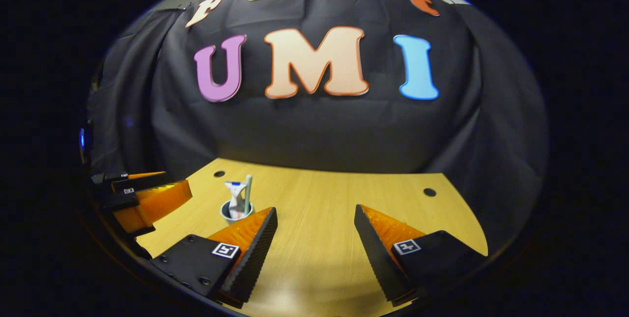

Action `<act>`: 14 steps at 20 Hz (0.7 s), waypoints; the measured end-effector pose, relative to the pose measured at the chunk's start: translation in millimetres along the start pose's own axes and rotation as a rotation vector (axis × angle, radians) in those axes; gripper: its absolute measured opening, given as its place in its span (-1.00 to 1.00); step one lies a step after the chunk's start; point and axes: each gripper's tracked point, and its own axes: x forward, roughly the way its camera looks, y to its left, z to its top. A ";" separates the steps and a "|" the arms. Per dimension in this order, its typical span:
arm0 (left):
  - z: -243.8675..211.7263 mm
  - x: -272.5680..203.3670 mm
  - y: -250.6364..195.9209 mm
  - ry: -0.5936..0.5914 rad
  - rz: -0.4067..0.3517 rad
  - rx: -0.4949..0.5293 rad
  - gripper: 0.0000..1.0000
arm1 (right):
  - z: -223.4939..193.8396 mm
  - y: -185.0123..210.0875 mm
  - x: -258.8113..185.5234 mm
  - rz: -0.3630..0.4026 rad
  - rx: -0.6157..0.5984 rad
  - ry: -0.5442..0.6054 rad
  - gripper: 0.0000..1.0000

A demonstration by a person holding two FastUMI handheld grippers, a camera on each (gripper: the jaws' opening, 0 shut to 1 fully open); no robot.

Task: Put the toothbrush and toothpaste on the desktop into the cup, then pick up the cup and place it on the coaster on the desktop.

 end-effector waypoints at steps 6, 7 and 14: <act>21.5 -0.9 -11.8 -0.055 0.014 -0.011 0.88 | 31.8 -25.7 -21.4 -0.042 0.066 -0.121 0.96; 22.5 -0.9 -11.4 -0.058 0.016 -0.011 0.89 | 29.7 -23.8 -20.0 -0.040 0.064 -0.125 0.95; 32.8 -11.1 2.0 -0.086 0.046 -0.012 0.88 | 41.3 -20.8 -27.8 -0.014 0.074 -0.149 0.97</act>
